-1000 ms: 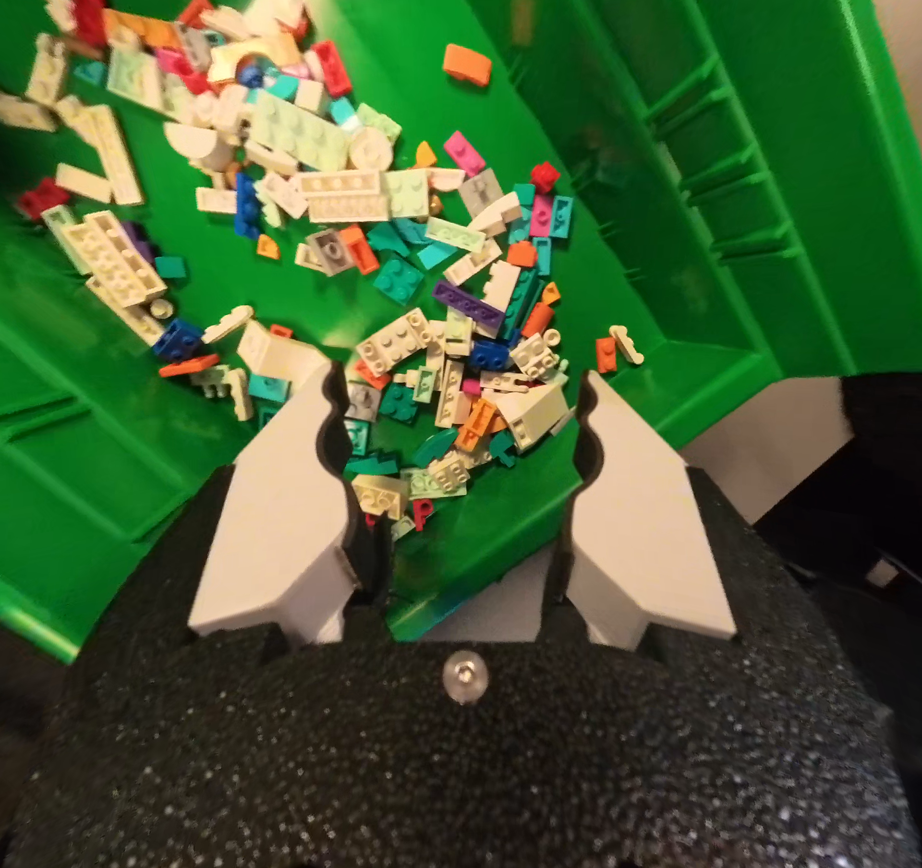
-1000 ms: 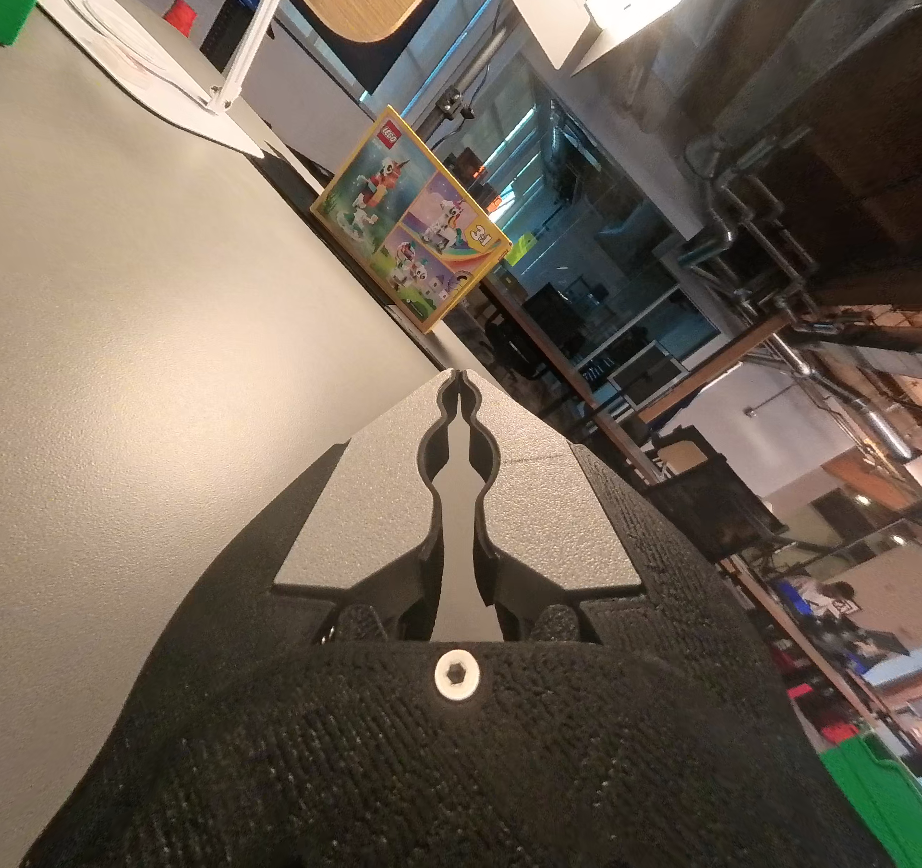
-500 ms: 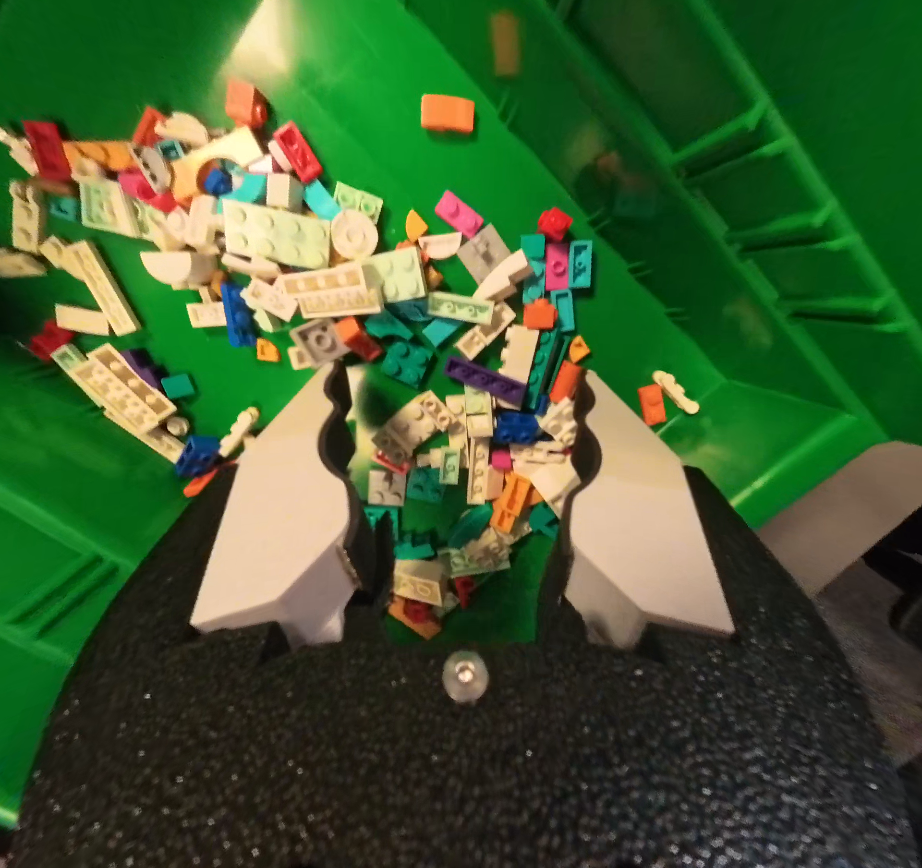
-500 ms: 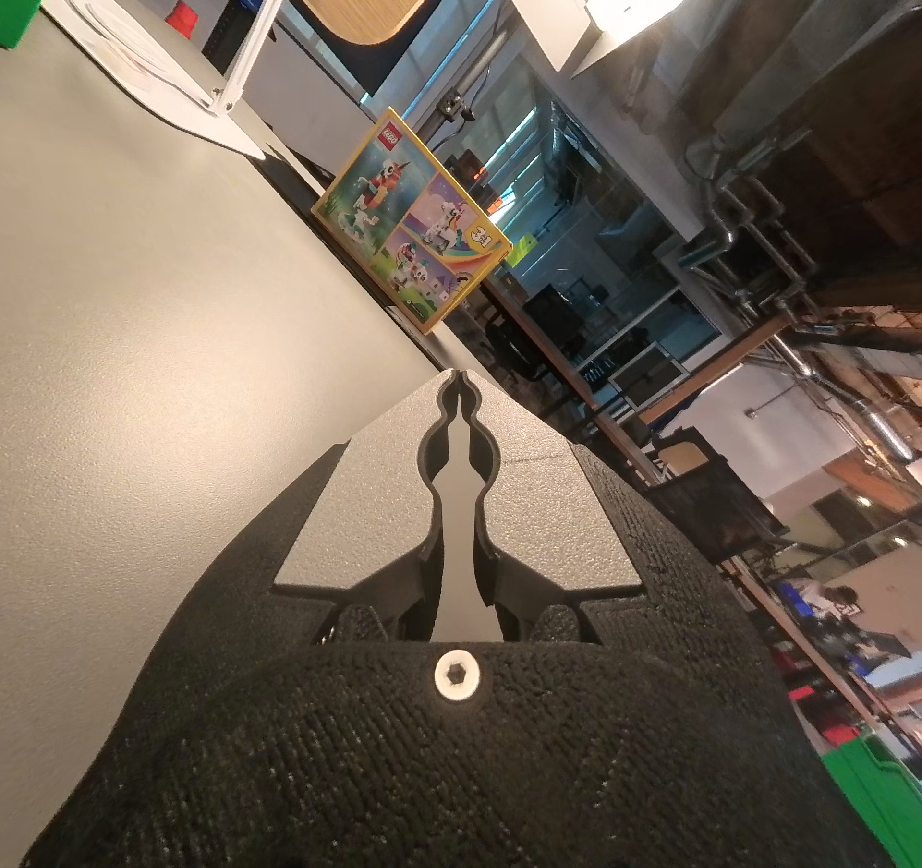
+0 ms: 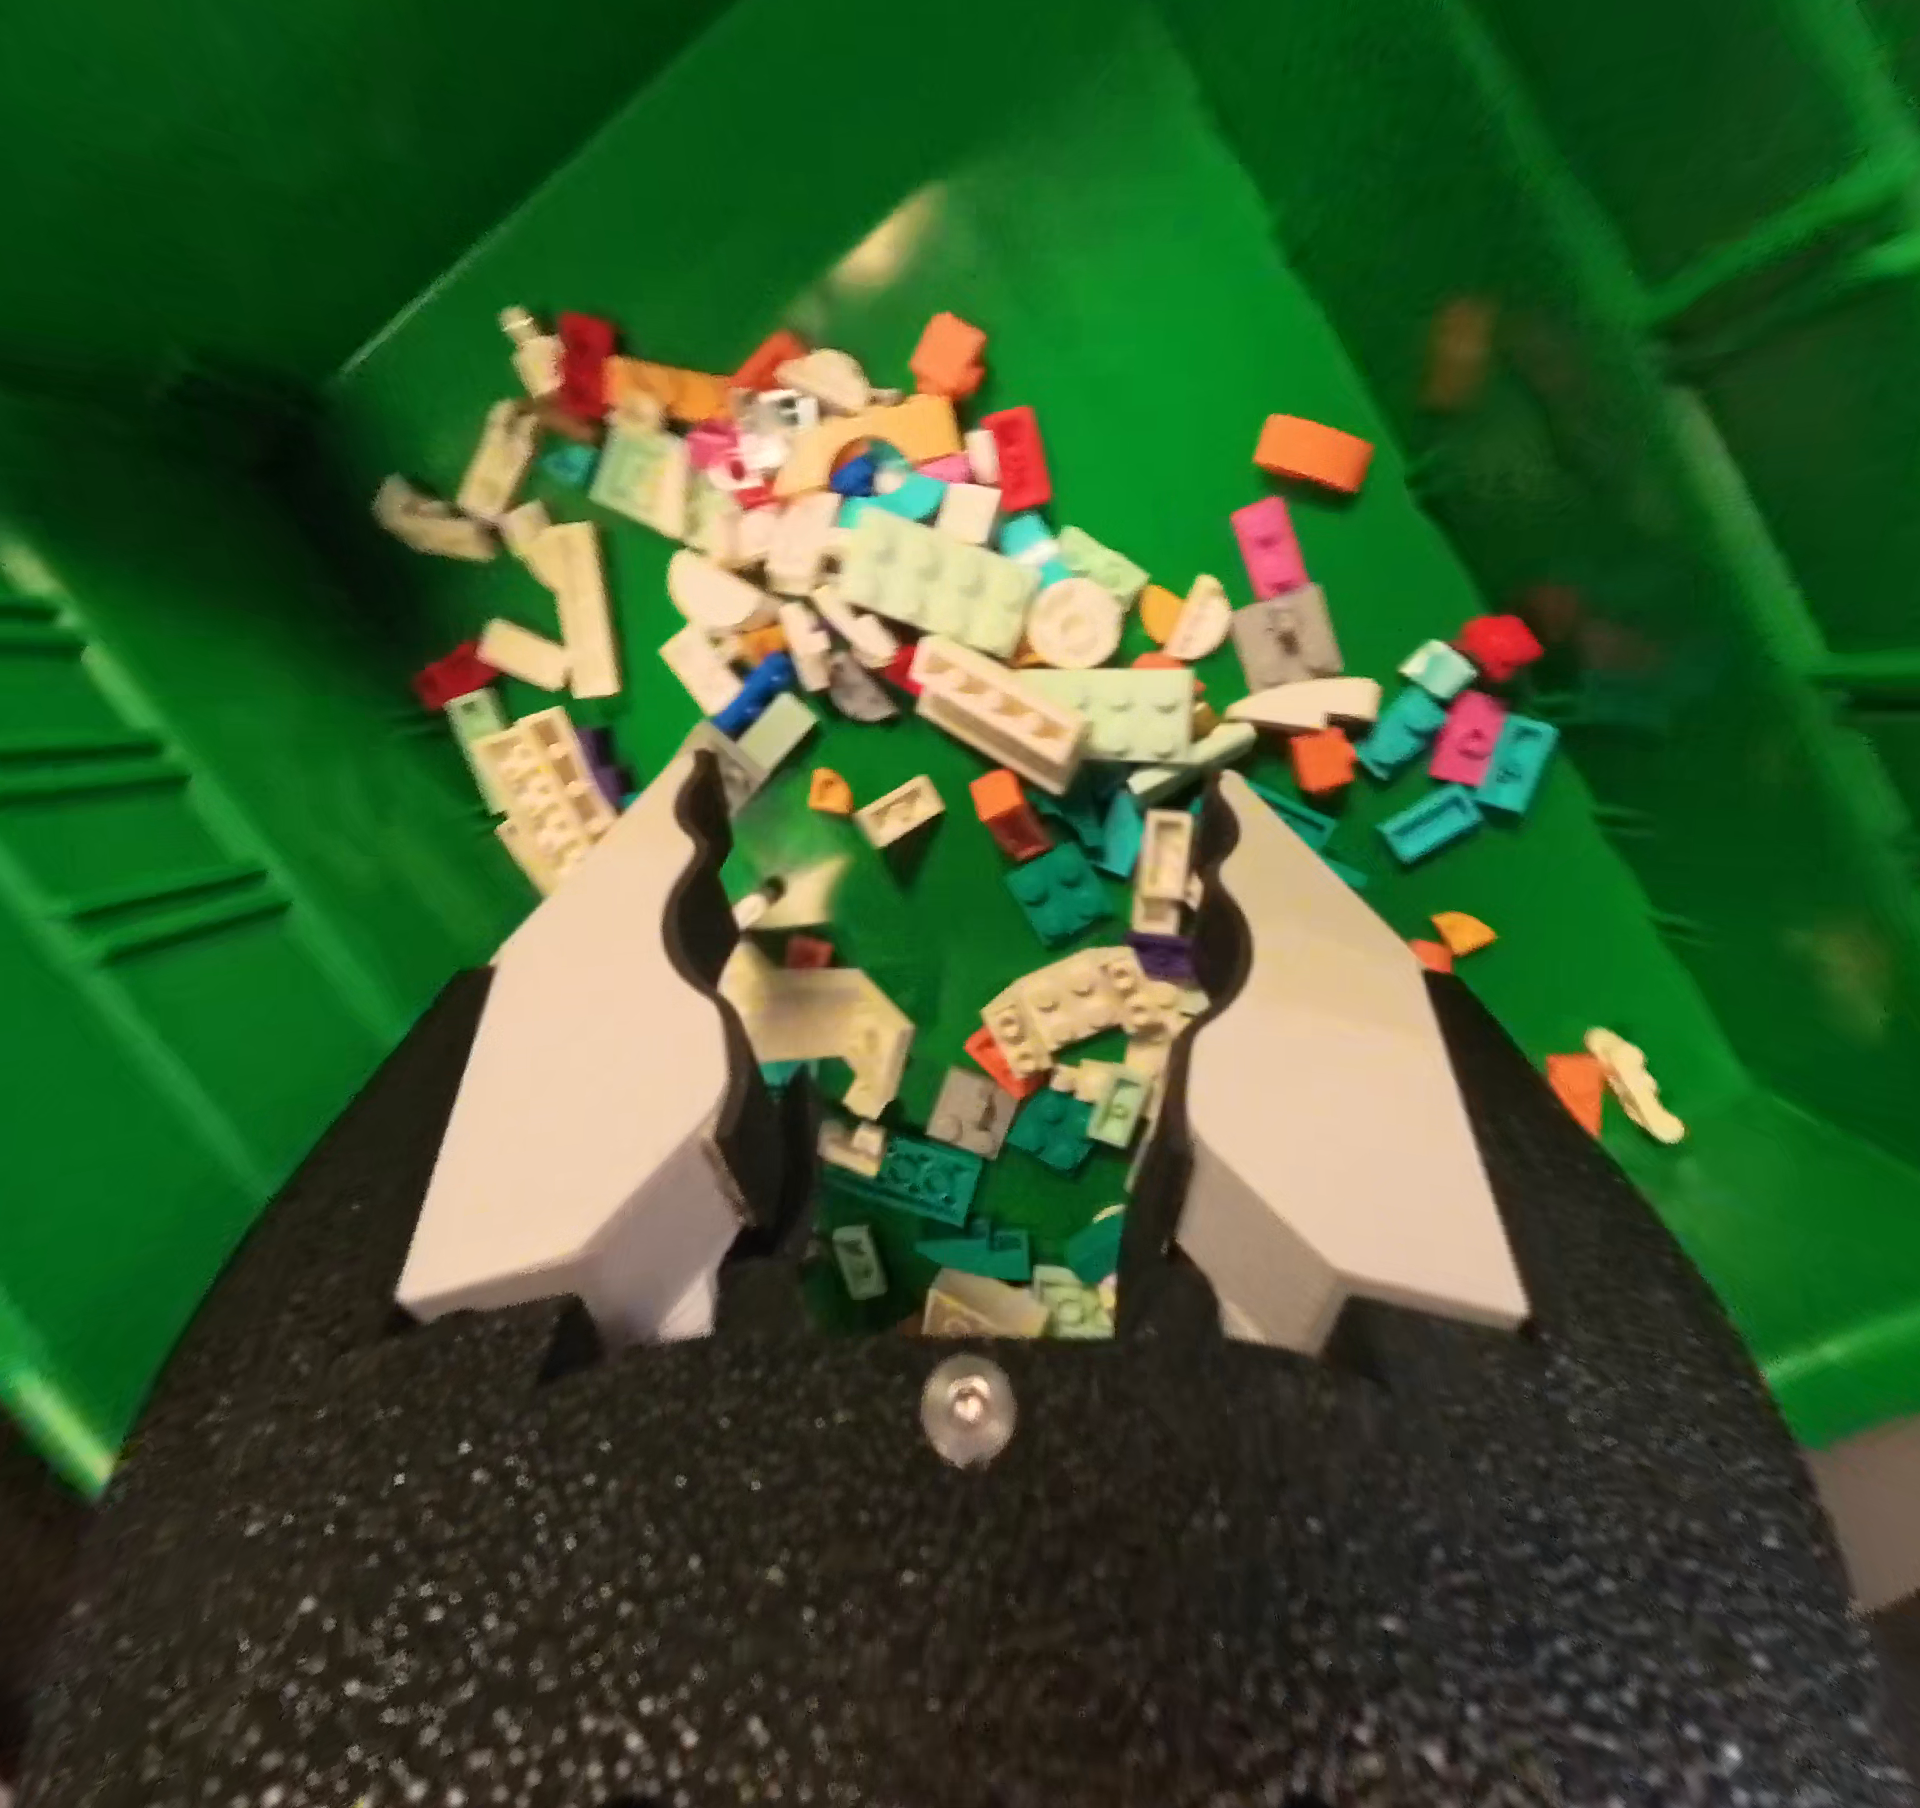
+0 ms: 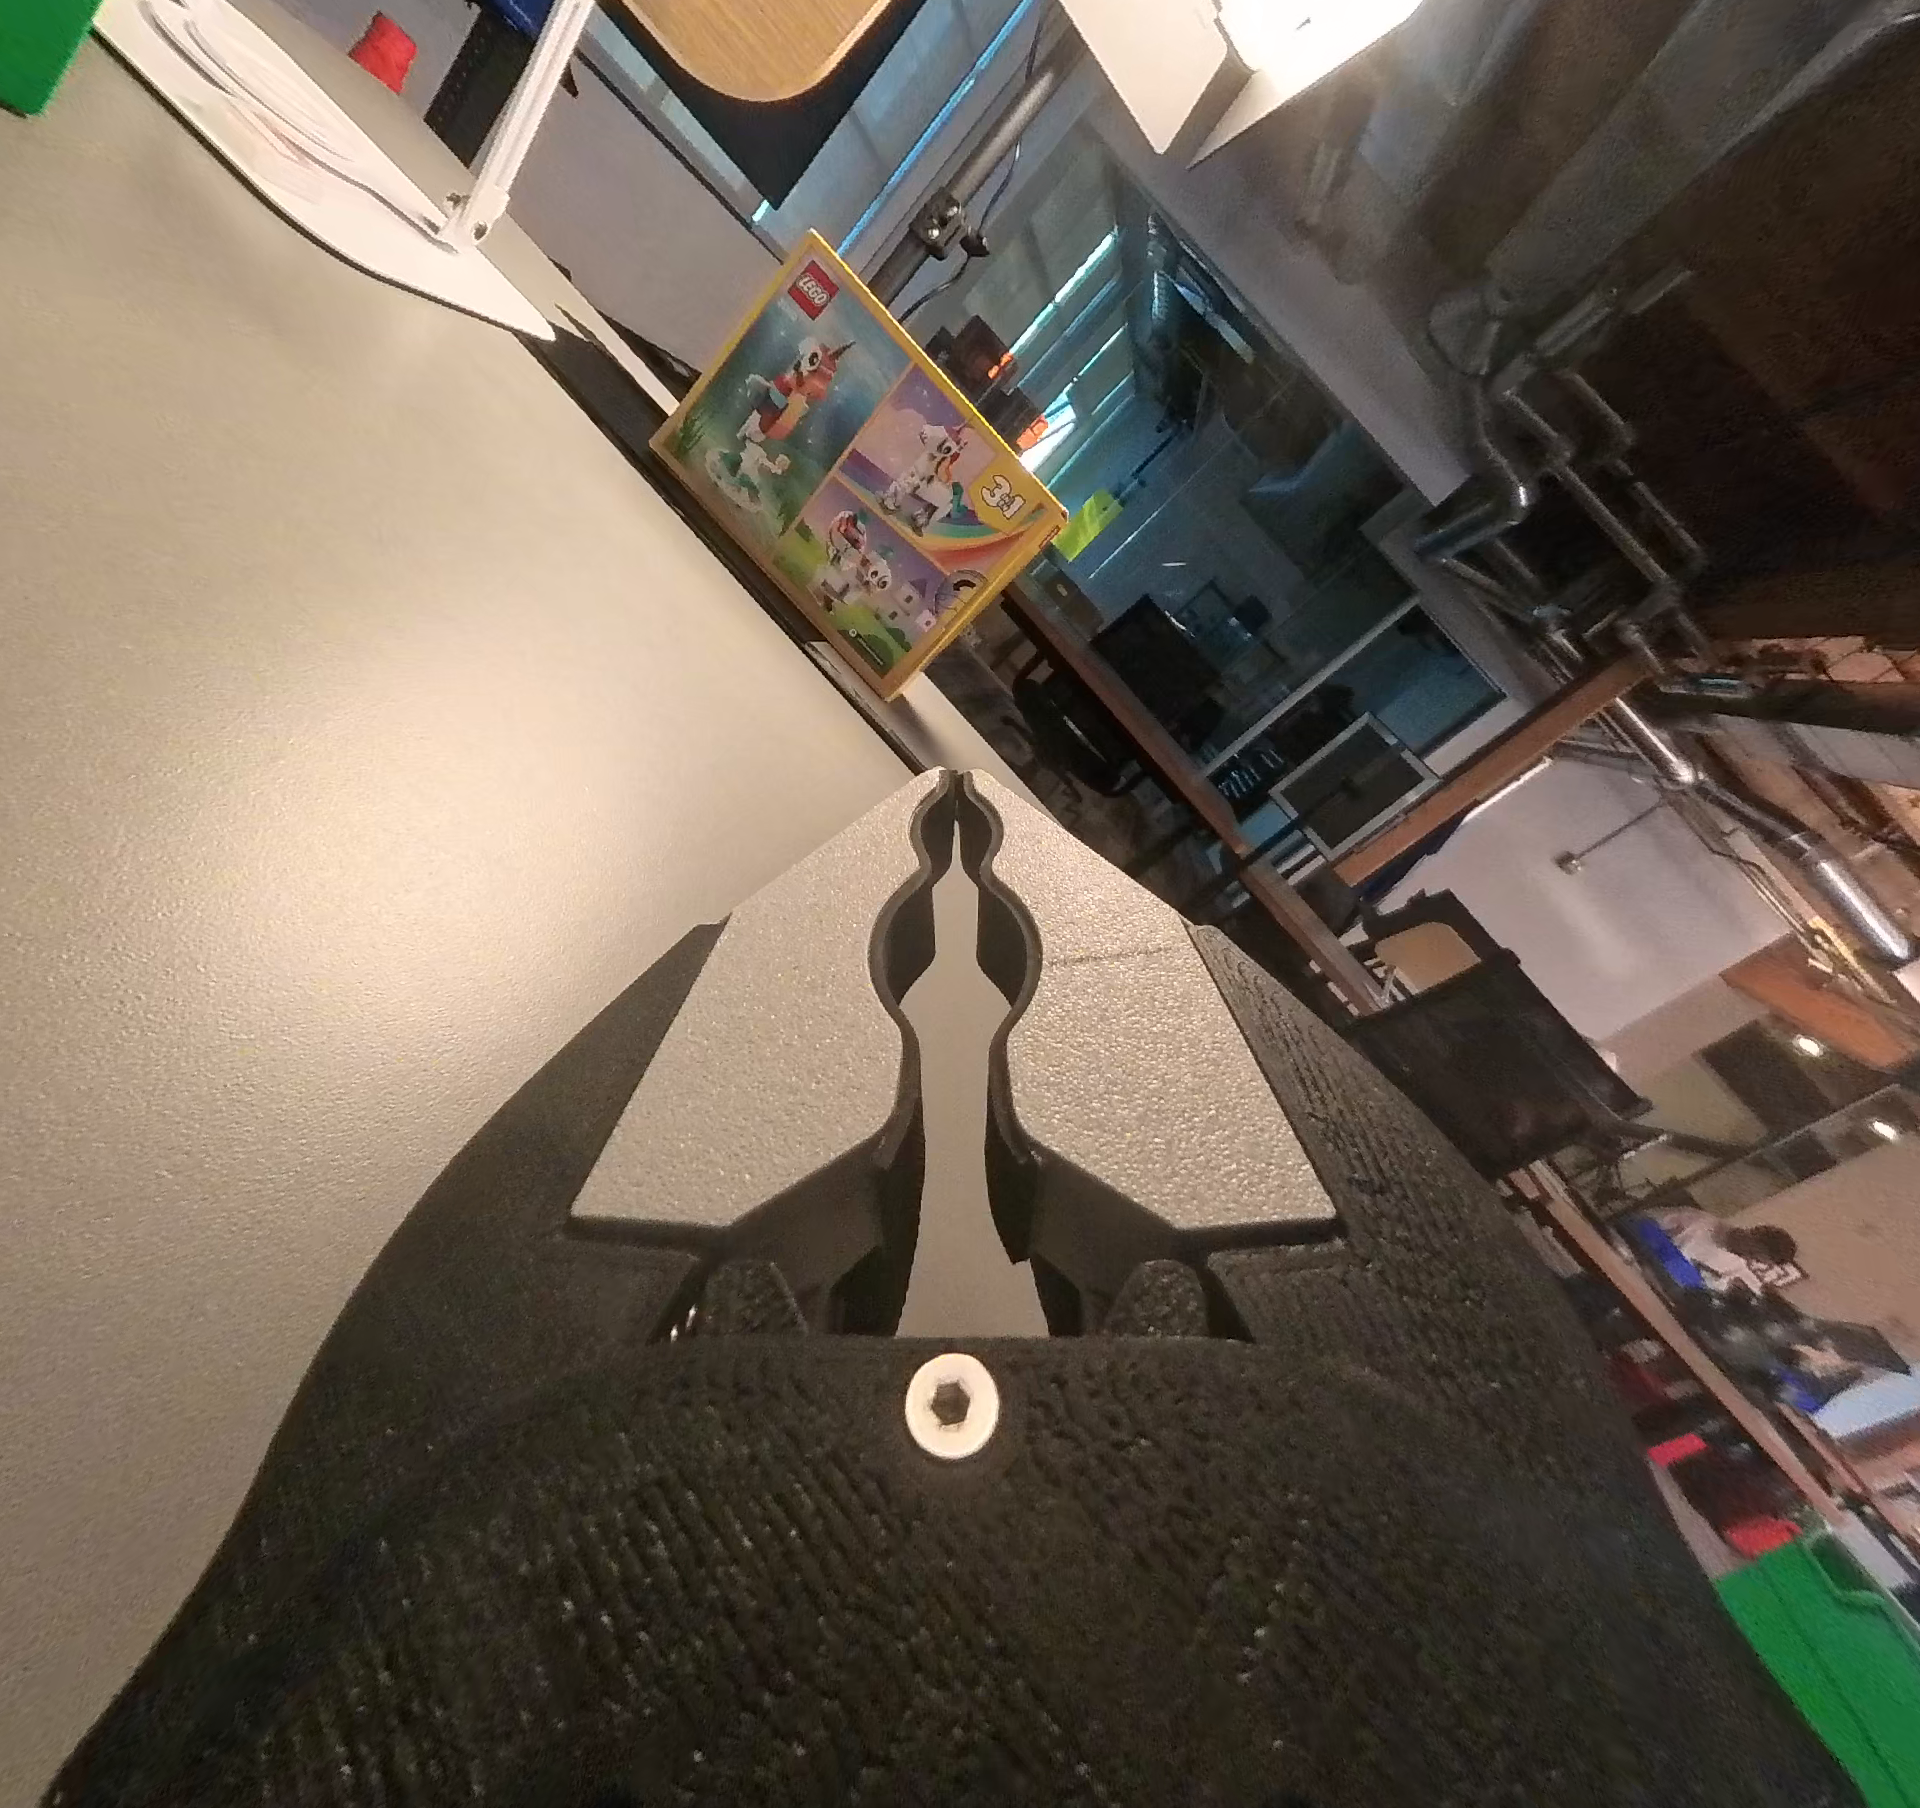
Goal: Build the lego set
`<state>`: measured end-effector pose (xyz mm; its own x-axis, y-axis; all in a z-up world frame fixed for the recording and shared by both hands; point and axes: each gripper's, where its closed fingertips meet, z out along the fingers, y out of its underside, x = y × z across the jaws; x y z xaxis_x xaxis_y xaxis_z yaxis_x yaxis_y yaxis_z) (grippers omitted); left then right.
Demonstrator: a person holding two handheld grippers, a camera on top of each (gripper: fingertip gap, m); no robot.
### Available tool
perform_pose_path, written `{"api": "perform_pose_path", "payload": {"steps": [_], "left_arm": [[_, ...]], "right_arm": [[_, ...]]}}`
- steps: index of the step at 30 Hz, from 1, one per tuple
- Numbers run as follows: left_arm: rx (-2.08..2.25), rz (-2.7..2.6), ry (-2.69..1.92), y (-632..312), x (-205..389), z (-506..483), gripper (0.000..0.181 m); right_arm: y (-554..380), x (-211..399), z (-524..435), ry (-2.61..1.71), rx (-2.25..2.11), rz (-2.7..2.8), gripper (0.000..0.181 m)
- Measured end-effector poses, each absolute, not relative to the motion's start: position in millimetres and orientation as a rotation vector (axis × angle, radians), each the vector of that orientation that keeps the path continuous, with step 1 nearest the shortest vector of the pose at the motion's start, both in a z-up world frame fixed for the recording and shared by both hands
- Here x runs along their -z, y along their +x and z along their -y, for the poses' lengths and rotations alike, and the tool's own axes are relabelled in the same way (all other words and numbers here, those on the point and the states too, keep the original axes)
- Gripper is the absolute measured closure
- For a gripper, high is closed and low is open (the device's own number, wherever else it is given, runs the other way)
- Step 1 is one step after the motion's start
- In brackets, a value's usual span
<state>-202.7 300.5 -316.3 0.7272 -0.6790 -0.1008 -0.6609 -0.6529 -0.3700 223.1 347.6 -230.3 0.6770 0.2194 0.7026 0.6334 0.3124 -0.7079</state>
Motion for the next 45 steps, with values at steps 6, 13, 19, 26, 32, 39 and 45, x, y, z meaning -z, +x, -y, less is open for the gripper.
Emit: {"api": "perform_pose_path", "payload": {"steps": [6, 13, 19, 26, 32, 39, 45], "left_arm": [[0.135, -1.039, -2.573, -211, 295, -287, 0.097], [0.159, -1.299, -2.850, -234, 287, -234, 0.082], [-0.082, -1.451, -2.966, -251, 312, -215, 0.087], [-0.199, -1.565, -2.888, -247, 314, -215, 0.130], [0.015, -1.637, -2.742, -222, 318, -234, 0.175], [0.049, -1.604, -2.607, -204, 319, -273, 0.176], [0.324, -1.546, -2.727, -202, 301, -237, 0.131]], "right_arm": [[223, 231, -348, -1.258, 0.321, 0.831, 0.181], [223, 230, -347, -1.254, 0.325, 0.829, 0.181], [222, 230, -346, -1.252, 0.311, 0.834, 0.181], [222, 229, -346, -1.250, 0.304, 0.831, 0.181], [221, 230, -346, -1.252, 0.297, 0.839, 0.181], [222, 230, -345, -1.252, 0.291, 0.831, 0.181], [221, 230, -345, -1.252, 0.284, 0.830, 0.181]]}}
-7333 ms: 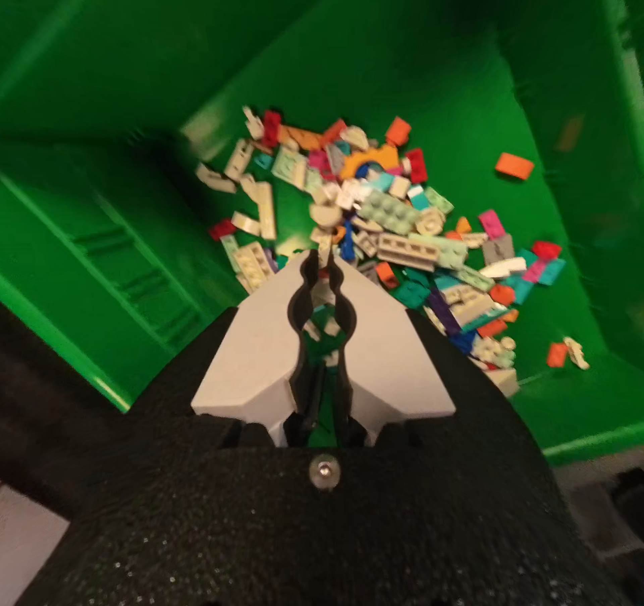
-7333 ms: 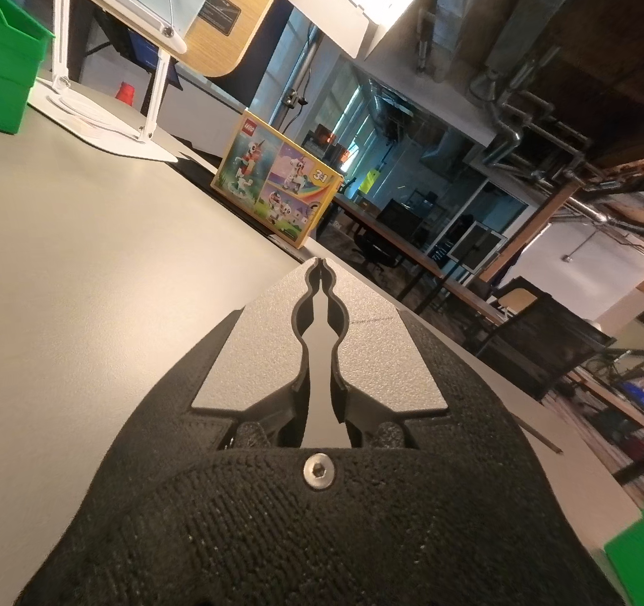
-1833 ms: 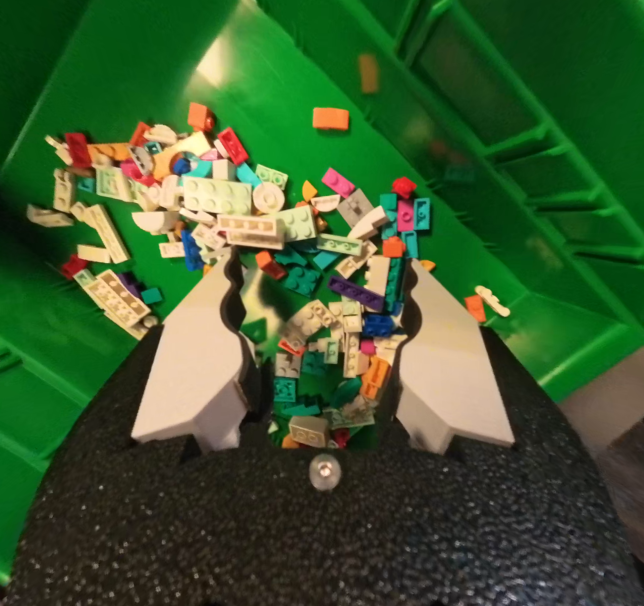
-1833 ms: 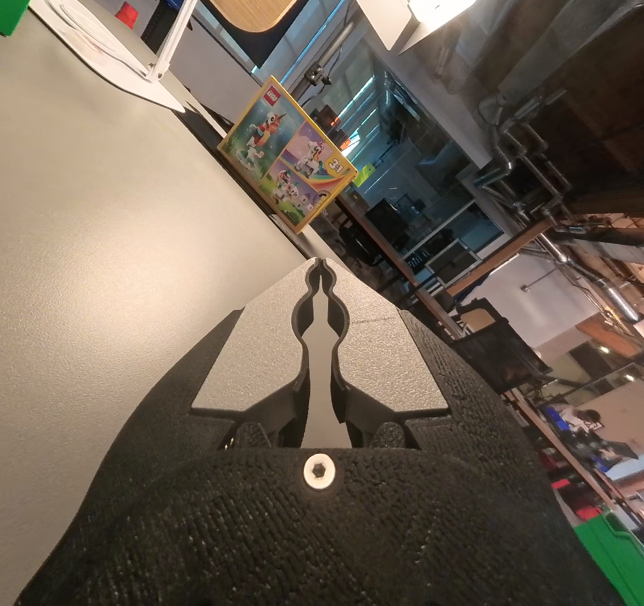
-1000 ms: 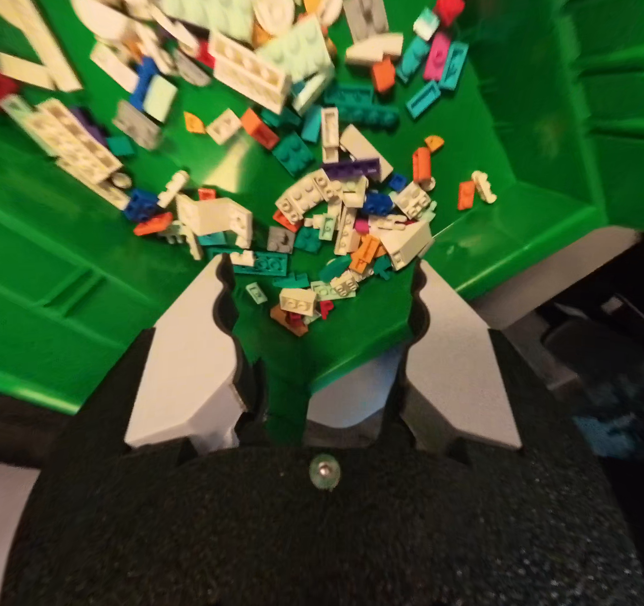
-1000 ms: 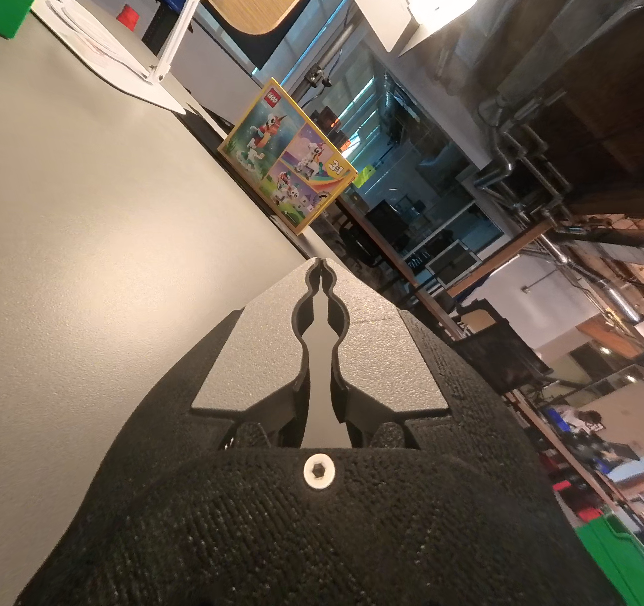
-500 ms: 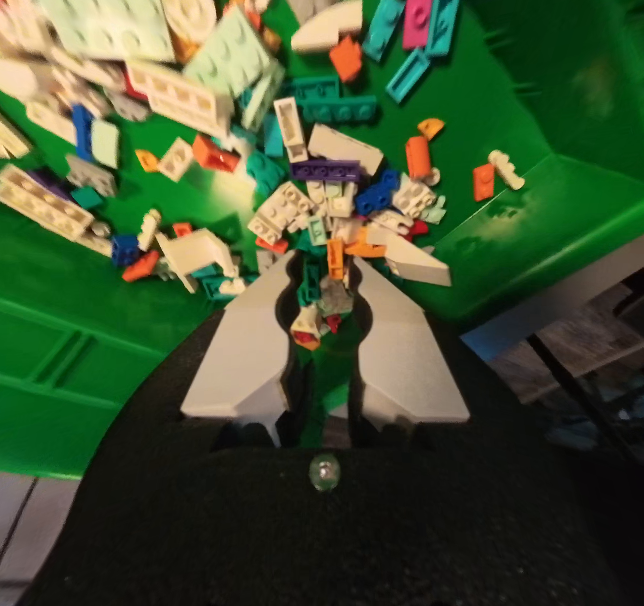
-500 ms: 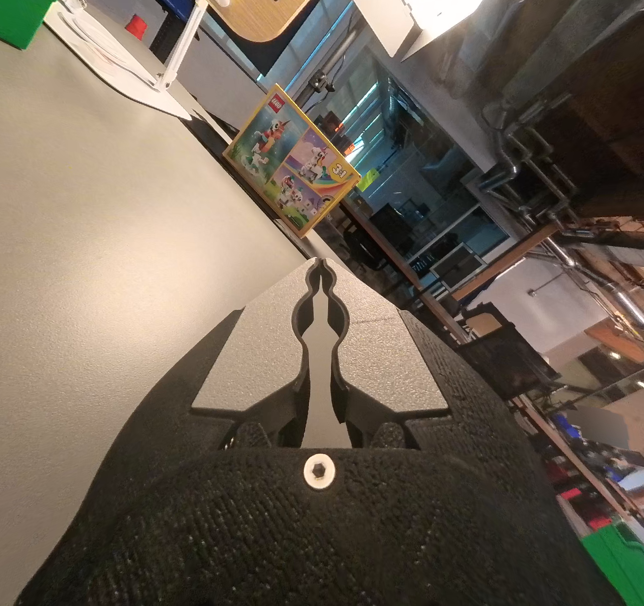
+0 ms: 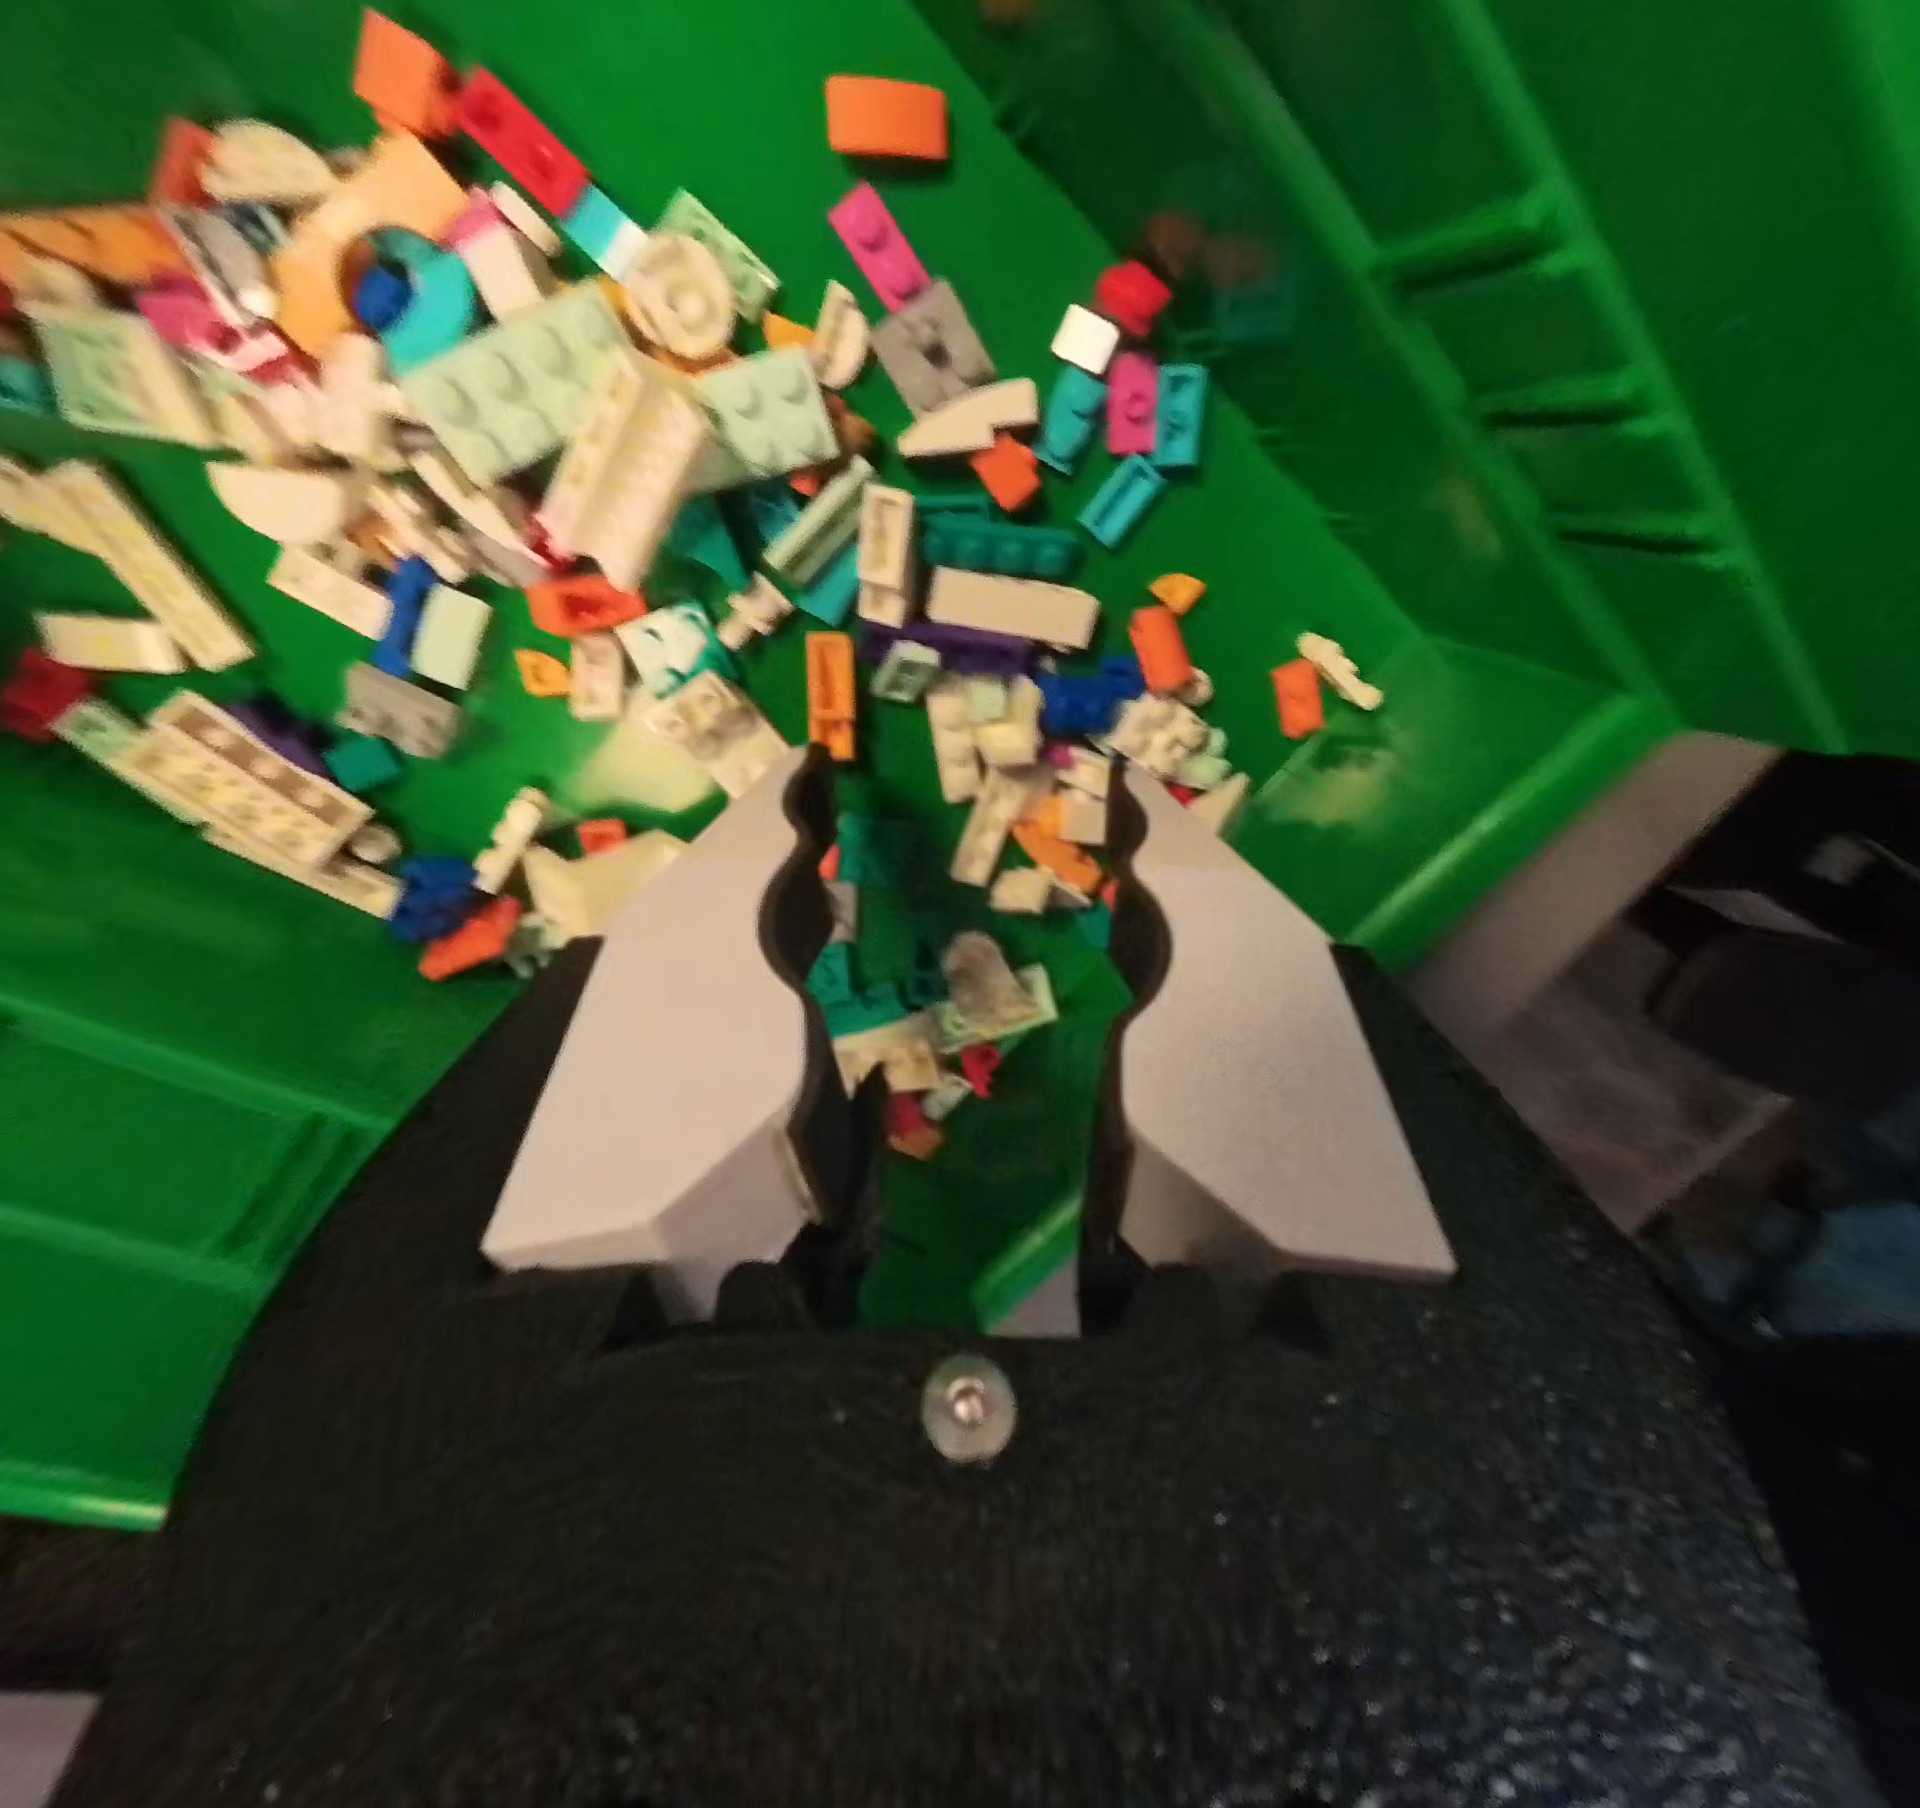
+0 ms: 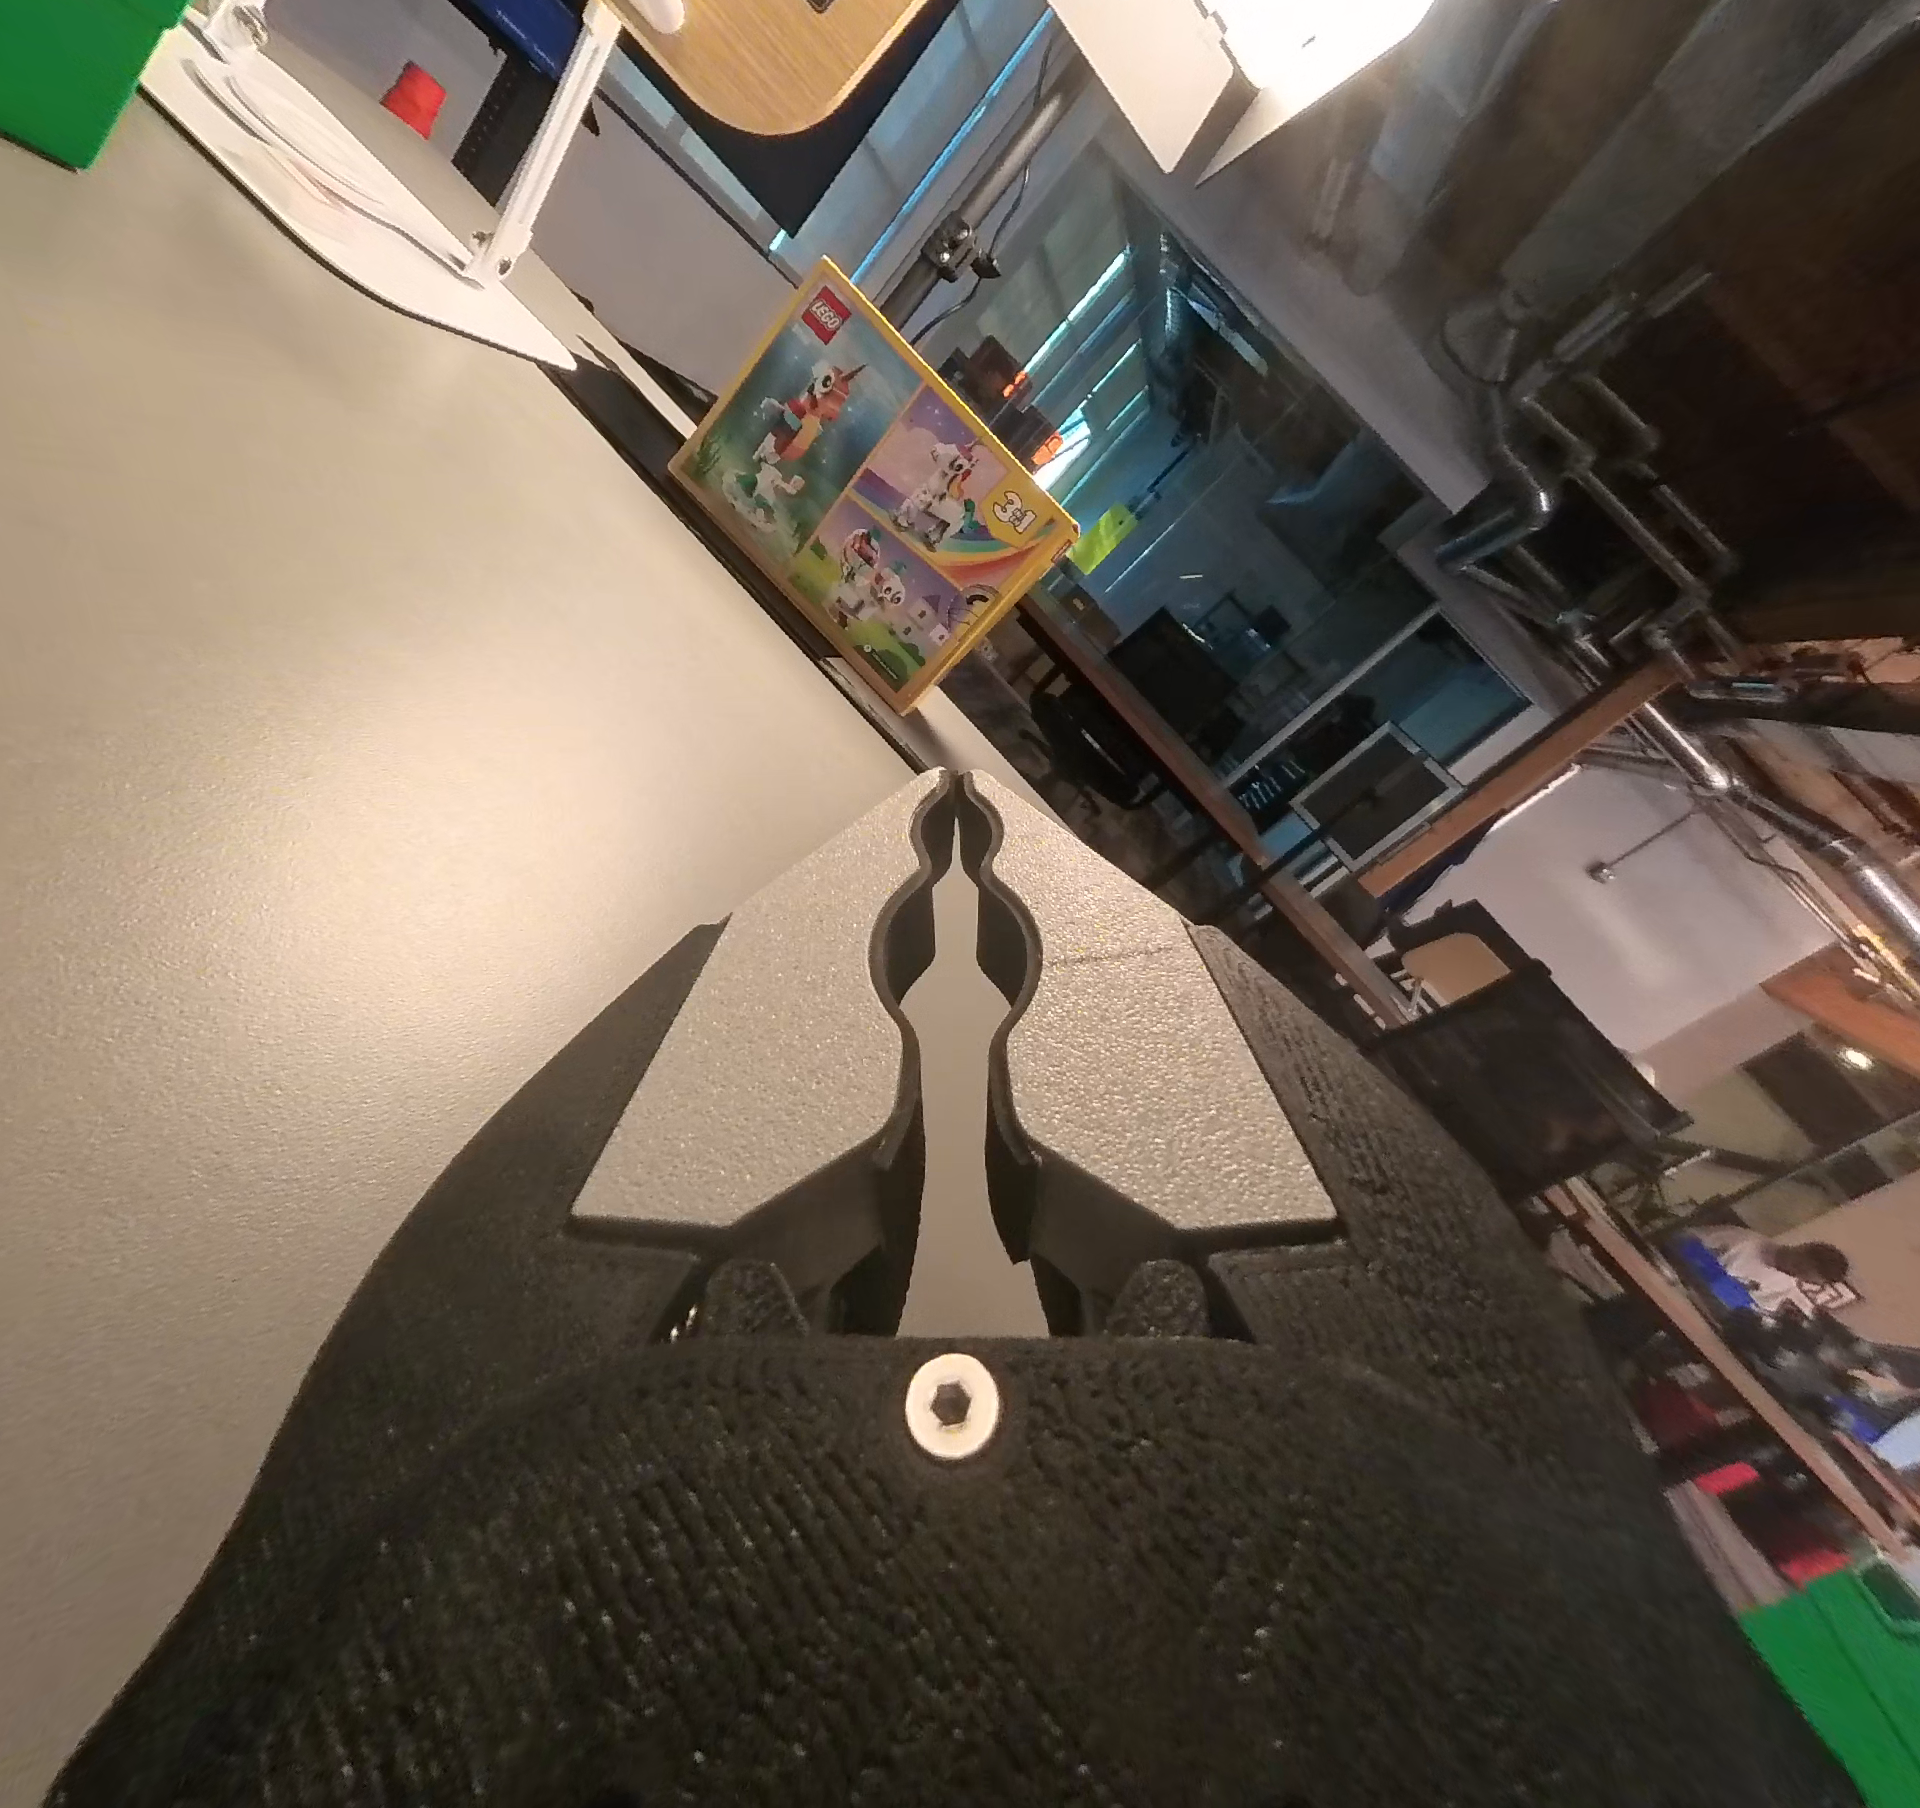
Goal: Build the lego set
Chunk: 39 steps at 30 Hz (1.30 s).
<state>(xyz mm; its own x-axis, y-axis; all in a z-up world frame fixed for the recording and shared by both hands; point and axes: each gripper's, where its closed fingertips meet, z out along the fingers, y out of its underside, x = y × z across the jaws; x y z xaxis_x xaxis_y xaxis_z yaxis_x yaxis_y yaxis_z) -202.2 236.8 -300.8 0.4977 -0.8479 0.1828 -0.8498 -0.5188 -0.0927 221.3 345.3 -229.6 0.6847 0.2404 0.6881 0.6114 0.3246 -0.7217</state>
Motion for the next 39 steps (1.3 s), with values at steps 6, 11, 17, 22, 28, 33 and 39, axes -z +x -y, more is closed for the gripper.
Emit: {"api": "perform_pose_path", "payload": {"steps": [6, 11, 17, 22, 28, 33, 39], "left_arm": [[-0.278, 1.577, 2.615, -208, 303, -207, 0.099], [-0.106, 1.623, 2.602, -211, 313, -207, 0.112], [0.016, 1.737, 2.553, -208, 317, -205, 0.111], [0.077, 1.893, 2.527, -204, 315, -218, 0.111], [0.238, 2.003, 2.667, -202, 308, -262, 0.109], [0.433, 1.958, 2.892, -221, 287, -296, 0.136], [0.308, 1.632, 3.051, -244, 272, -291, 0.158]], "right_arm": [[221, 229, -345, -1.249, 0.276, 0.827, 0.181], [221, 229, -345, -1.249, 0.273, 0.827, 0.181], [221, 229, -345, -1.252, 0.269, 0.825, 0.181], [221, 229, -345, -1.253, 0.268, 0.825, 0.181], [221, 230, -345, -1.255, 0.266, 0.828, 0.181], [221, 230, -345, -1.256, 0.262, 0.828, 0.181], [221, 230, -345, -1.258, 0.261, 0.830, 0.181]]}}
